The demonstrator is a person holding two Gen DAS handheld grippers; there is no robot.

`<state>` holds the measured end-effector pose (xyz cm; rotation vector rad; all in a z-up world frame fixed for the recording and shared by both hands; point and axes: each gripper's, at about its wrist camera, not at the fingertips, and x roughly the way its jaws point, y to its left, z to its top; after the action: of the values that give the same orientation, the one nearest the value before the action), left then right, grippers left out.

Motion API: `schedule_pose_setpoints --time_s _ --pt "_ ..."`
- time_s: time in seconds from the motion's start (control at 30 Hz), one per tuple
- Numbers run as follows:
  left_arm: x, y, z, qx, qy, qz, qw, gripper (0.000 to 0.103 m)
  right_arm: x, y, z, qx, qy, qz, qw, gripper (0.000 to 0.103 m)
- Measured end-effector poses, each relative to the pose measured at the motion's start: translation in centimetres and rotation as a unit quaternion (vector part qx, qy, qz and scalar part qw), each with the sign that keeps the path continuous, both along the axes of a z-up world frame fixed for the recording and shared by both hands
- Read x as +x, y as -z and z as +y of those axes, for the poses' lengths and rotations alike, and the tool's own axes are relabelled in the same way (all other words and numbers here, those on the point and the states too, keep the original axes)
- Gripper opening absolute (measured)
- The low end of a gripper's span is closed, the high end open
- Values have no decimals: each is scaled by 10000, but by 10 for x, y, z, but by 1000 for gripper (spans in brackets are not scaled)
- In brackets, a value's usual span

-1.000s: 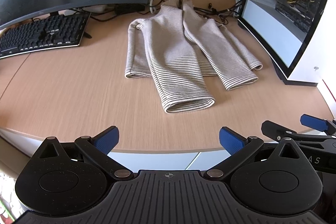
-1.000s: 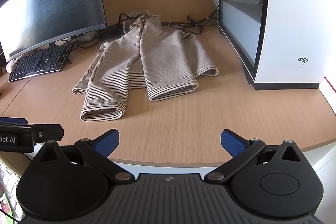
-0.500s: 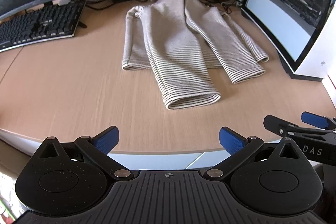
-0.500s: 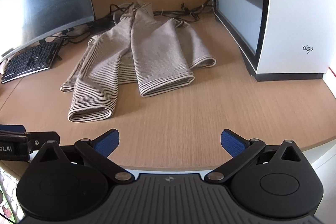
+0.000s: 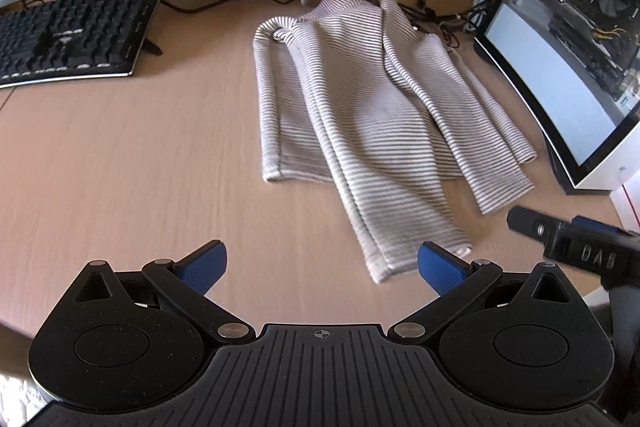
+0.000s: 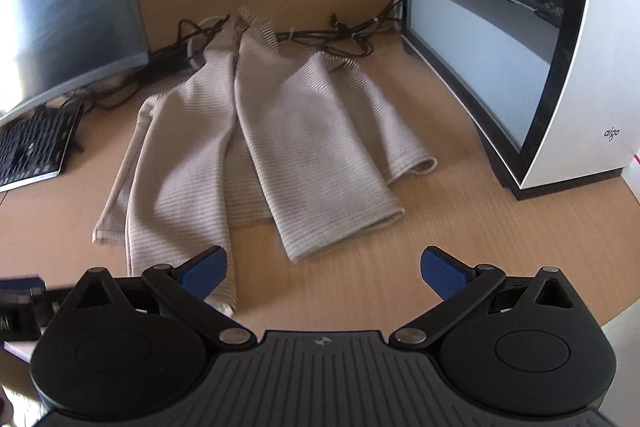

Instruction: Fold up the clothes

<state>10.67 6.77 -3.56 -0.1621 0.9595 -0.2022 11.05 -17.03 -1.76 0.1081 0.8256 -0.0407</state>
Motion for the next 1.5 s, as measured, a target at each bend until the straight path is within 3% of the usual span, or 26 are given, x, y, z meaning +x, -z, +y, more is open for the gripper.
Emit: schedule_pose_setpoints --time_s 0.23,0.37,0.47,0.63,0.73,0.83,0.93,1.13,1.27,1.5 --pt "42 -1 6 -374 505 -34 9980 103 23 -15 -3 100 366 -117 9992 103" --pt "71 -7 -14 -450 515 -254 9973 103 51 -14 -21 511 208 -231 9982 103" --pt "90 -8 -39 -303 454 -578 9968 103 84 -2 -36 837 -11 -174 9963 103" --pt "127 6 -68 -225 210 -365 9989 103 139 19 -48 1138 -476 -369 9917 103" --pt "144 22 -73 -91 -16 -137 9999 103 170 36 -52 1327 -605 -264 9890 103" --pt "147 26 -71 -133 -133 -198 9996 103 187 53 -55 1529 -657 -63 9860 103" --pt "146 28 -70 -60 -74 -289 9995 103 184 63 -57 1601 -804 -88 9838 103" --pt "143 28 -66 62 103 -258 9996 103 174 64 -41 1143 -1043 -37 9880 103" --pt "130 27 -56 187 325 -235 9990 103 148 61 -38 1327 -908 108 9869 103" --pt "97 25 -28 85 601 -98 9981 103 99 58 -28 1646 -831 352 9822 103"
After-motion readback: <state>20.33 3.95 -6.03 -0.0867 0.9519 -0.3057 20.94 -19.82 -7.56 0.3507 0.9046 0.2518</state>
